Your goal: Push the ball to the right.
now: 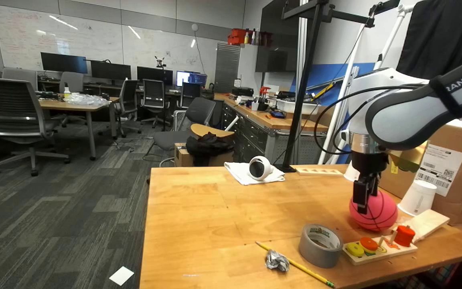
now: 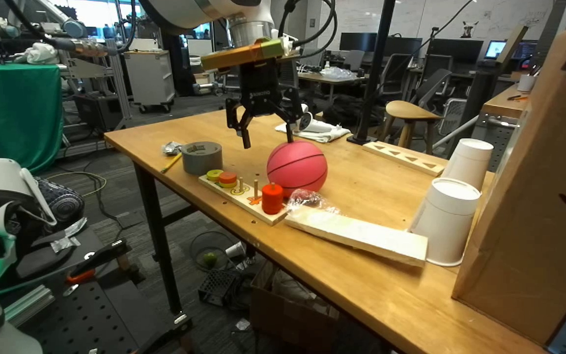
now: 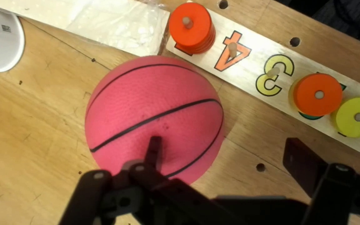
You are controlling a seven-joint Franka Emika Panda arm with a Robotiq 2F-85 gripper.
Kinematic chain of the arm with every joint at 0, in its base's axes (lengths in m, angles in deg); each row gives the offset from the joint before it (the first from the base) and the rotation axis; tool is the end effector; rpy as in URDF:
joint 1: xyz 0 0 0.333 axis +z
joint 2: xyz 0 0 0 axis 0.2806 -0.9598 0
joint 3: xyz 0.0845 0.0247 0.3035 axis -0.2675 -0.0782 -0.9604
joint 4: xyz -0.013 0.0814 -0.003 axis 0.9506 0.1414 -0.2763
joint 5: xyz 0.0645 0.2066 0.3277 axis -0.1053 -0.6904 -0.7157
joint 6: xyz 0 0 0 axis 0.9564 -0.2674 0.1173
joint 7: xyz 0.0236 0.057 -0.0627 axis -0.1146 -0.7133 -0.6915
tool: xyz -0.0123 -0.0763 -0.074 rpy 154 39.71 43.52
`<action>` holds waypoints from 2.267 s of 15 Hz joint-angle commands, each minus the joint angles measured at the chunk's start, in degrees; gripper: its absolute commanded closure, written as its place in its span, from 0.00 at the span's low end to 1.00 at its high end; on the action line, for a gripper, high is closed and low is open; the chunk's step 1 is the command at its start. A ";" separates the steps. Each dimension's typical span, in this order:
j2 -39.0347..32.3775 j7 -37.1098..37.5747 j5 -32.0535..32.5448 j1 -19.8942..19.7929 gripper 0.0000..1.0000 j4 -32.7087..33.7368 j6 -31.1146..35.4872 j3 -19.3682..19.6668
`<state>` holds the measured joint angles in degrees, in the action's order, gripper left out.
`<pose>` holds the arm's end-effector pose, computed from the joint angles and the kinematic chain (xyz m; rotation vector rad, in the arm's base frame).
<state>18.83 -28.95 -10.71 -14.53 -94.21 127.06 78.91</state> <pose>0.4877 0.0315 0.3475 2.7394 0.7258 -0.1720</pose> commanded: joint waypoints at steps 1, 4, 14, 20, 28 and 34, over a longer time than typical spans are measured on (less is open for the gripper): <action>-4.54 -1.19 1.58 -0.06 0.00 3.40 -0.94 0.69; -8.88 -1.41 6.79 0.16 0.00 5.97 -0.86 0.77; -12.18 4.22 45.01 1.58 0.00 12.45 -0.03 1.49; -4.03 18.19 57.54 1.29 0.00 5.57 0.15 0.28; 6.38 16.38 30.26 2.75 0.00 -7.03 7.54 -0.51; 8.36 10.86 8.56 4.48 0.00 -10.38 16.00 -0.49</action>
<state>24.93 -14.04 6.27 -10.81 -102.72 139.47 78.14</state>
